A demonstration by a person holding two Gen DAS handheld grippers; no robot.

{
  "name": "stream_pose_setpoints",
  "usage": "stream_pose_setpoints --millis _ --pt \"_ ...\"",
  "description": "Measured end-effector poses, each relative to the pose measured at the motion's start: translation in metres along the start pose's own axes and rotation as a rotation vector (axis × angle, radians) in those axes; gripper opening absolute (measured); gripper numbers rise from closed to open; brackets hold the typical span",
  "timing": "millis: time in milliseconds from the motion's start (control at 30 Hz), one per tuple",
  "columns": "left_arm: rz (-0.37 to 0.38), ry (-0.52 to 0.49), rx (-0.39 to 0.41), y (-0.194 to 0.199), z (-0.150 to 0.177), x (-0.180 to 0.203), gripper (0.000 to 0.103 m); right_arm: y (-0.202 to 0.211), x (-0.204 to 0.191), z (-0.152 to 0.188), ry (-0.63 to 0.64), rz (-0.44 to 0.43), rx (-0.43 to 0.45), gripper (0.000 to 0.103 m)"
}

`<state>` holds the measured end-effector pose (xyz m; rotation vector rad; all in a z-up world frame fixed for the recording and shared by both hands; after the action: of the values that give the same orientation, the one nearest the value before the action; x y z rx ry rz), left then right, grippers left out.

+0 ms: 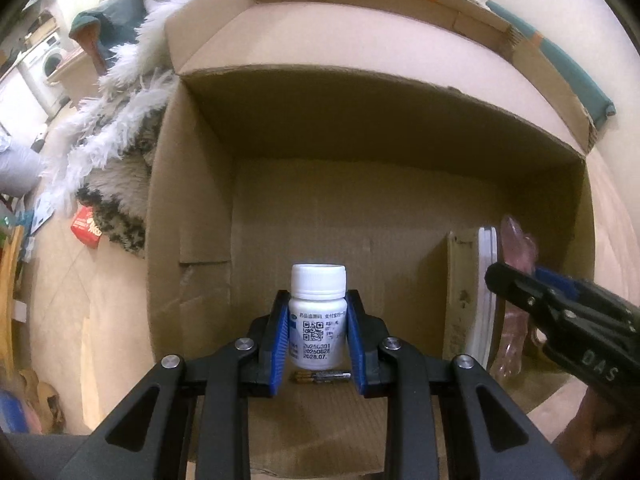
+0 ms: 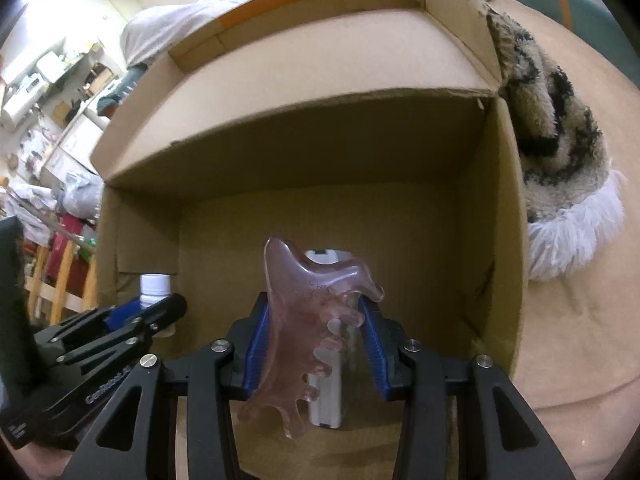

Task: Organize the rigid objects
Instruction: 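Lower the pill bottle into the box with the left tool while the right tool places the pink comb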

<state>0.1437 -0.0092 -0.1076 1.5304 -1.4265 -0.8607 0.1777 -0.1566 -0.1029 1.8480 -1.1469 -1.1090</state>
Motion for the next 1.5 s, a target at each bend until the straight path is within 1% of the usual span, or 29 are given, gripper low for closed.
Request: stream_pose_setpoints --millis 67,200,267,367,467,567,633,700,767,833,900,967,1033,1100,1200,1333,1367,1433,1500 --pt "0.002 -0.001 -0.006 -0.001 0.001 0.001 0.024 -0.004 -0.005 0.001 0.037 0.042 -0.01 0.044" --pt "-0.001 0.004 -0.005 -0.005 0.0 -0.002 0.024 -0.013 -0.023 0.007 0.216 0.228 -0.007 0.044" --pt "-0.004 0.005 -0.01 -0.008 0.001 -0.002 0.024 -0.013 -0.029 0.008 0.248 0.249 0.003 0.044" --pt "-0.005 0.008 -0.019 -0.009 0.001 -0.004 0.024 -0.015 -0.028 0.005 0.191 0.182 -0.014 0.045" --pt "-0.009 0.002 -0.016 -0.011 0.002 -0.004 0.024 -0.012 -0.024 0.001 0.153 0.151 -0.008 0.045" --pt "-0.02 -0.009 0.003 -0.009 0.002 -0.002 0.024 -0.007 -0.023 -0.003 0.129 0.127 0.007 0.046" --pt "-0.023 -0.013 0.011 -0.007 0.003 -0.002 0.024 -0.003 -0.023 -0.005 0.107 0.096 0.024 0.057" --pt "-0.032 -0.014 0.009 -0.008 0.003 -0.002 0.025 0.003 -0.025 -0.008 0.091 0.06 0.045 0.063" --pt "-0.037 -0.015 0.004 -0.01 0.003 -0.003 0.03 0.009 -0.023 -0.007 0.081 0.035 0.063 0.067" --pt "-0.035 -0.008 -0.009 -0.008 0.003 -0.004 0.051 0.012 -0.021 -0.009 0.07 0.017 0.075 0.074" --pt "-0.014 0.013 -0.012 -0.001 0.0 -0.005 0.054 0.012 -0.021 -0.01 0.061 0.005 0.082 0.077" --pt "-0.021 0.015 0.002 0.004 -0.001 -0.008 0.056 0.012 -0.021 -0.011 0.057 0.004 0.088 0.08" --pt "-0.026 0.012 0.01 0.01 -0.002 -0.01 0.06 0.009 -0.021 -0.014 0.053 0.002 0.092 0.084" --pt "-0.02 0.016 0.014 0.012 -0.004 -0.011 0.06 0.02 -0.01 -0.011 0.053 -0.002 0.091 0.084" --pt "-0.019 0.023 0.014 0.014 -0.004 -0.014 0.06 0.017 -0.013 -0.014 0.059 -0.002 0.089 0.084" --pt "-0.024 0.032 0.01 0.015 -0.005 -0.017 0.06 0.022 -0.008 -0.009 0.059 -0.007 0.091 0.084" --pt "-0.025 0.031 0.0 0.016 -0.004 -0.011 0.06 0.023 -0.008 -0.009 0.058 -0.009 0.092 0.084" --pt "-0.008 0.045 -0.026 0.018 -0.004 -0.013 0.06 0.024 -0.008 -0.01 0.059 -0.011 0.095 0.084" --pt "0.011 0.06 -0.023 0.025 -0.004 -0.016 0.06 0.028 -0.007 -0.01 0.057 -0.014 0.103 0.084"
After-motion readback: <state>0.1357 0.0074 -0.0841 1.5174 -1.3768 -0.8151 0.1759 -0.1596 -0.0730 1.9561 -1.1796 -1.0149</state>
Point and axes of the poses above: each gripper's, at about its wrist camera, not at the fingertips, and y roughly against the way its jaws point, x to its right, z to its underside, the point moved 4 cm from there along -y, roughly the way its jaws point
